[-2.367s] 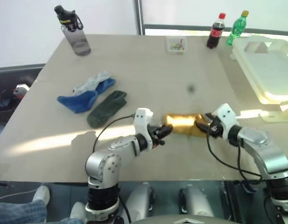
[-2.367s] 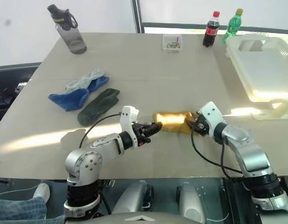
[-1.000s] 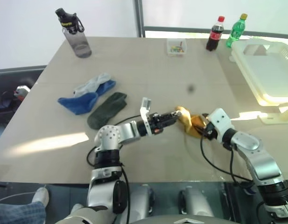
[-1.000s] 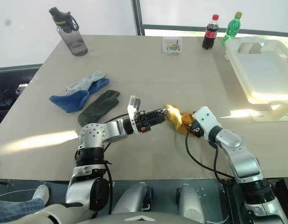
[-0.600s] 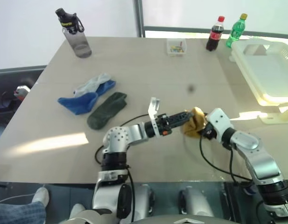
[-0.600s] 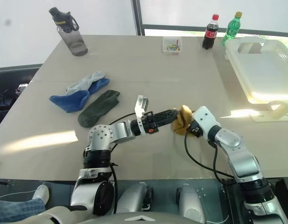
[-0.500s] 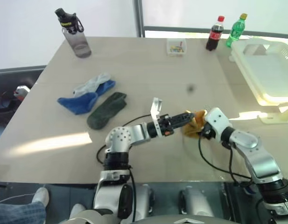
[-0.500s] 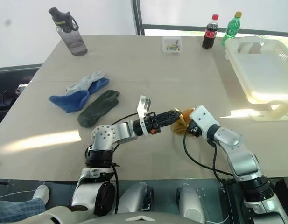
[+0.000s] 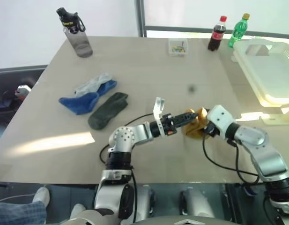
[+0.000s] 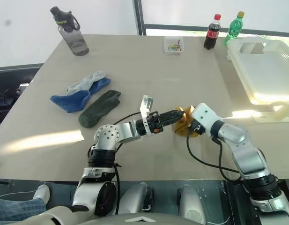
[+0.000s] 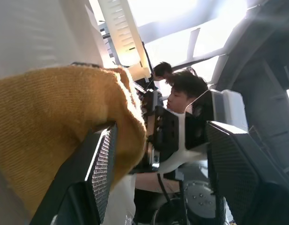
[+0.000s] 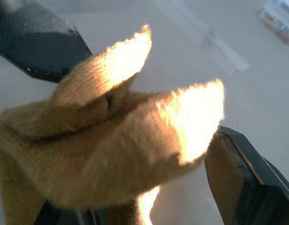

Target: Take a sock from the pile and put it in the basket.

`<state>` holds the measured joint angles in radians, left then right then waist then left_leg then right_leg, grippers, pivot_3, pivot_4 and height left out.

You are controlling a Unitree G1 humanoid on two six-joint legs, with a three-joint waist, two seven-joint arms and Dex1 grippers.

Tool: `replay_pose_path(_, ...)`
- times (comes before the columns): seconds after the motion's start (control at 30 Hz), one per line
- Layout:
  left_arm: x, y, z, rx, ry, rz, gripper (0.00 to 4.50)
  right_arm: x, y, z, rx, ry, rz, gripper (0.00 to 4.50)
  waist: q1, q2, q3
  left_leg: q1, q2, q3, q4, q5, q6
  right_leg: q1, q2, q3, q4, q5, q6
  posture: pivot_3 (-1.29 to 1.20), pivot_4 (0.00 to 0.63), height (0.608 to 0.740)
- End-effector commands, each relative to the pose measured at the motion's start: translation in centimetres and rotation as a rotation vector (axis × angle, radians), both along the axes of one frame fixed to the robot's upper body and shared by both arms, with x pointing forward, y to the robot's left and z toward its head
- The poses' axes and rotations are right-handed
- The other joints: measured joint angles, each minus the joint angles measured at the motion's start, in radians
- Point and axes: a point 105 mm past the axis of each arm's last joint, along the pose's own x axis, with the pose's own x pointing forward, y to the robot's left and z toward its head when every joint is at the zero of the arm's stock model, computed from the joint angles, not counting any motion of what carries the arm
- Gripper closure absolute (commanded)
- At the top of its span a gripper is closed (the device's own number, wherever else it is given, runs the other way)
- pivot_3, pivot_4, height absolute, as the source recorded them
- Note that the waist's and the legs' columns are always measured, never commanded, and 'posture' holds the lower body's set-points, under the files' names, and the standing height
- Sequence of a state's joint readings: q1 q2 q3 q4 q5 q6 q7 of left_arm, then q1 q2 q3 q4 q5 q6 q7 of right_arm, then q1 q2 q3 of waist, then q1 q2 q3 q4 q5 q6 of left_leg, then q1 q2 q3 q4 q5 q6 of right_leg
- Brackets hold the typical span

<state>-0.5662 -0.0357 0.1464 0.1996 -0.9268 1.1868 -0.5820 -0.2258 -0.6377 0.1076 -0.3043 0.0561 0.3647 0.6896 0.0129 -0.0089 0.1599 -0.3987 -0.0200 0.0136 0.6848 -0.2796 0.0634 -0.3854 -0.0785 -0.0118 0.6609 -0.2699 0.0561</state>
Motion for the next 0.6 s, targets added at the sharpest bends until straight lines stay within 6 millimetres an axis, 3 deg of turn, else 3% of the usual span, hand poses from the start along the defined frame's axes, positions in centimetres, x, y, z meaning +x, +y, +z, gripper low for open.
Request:
replay_pose_path(0.03, -0.2, -0.5, 0.8, -0.018, -0.034, -0.023, 1.30, -0.3, -0.1, 2.5, -0.007, -0.076, 0.041, 1.54, 0.000, 0.000, 0.000, 0.000, 0.000, 0.000, 0.000, 0.000, 0.000, 0.000, 0.000, 0.000, 0.000, 0.000, 0.000, 0.00, 0.150, 0.740)
replay_pose_path(0.33, -0.4, -0.6, 0.5, -0.009, -0.037, -0.034, 1.30, -1.0, -3.9, 2.9, -0.045, 0.000, 0.008, 1.54, 0.002, 0.000, 0.000, -0.001, 0.000, -0.001, 0.000, 0.000, 0.000, 0.000, -0.001, -0.001, -0.001, 0.000, 0.000, 0.00, 0.150, 0.740)
replay_pose_path(0.5, -0.4, -1.4, 0.3, -0.001, -0.031, -0.051, 1.30, -0.6, -5.9, 4.1, 0.076, 0.039, -0.090, 1.54, 0.001, 0.000, 0.000, -0.001, 0.000, 0.000, 0.000, 0.000, 0.000, 0.000, -0.001, 0.000, -0.001, 0.000, 0.000, 0.00, 0.150, 0.740)
replay_pose_path(0.6, -0.3, -1.8, 0.0, -0.001, -0.010, -0.064, 1.30, -0.9, -6.1, 4.0, 0.185, 0.116, -0.127, 1.54, 0.002, 0.000, 0.000, -0.001, 0.000, -0.001, 0.000, 0.000, 0.000, 0.000, -0.001, -0.001, -0.001, 0.000, 0.000, 0.00, 0.150, 0.740)
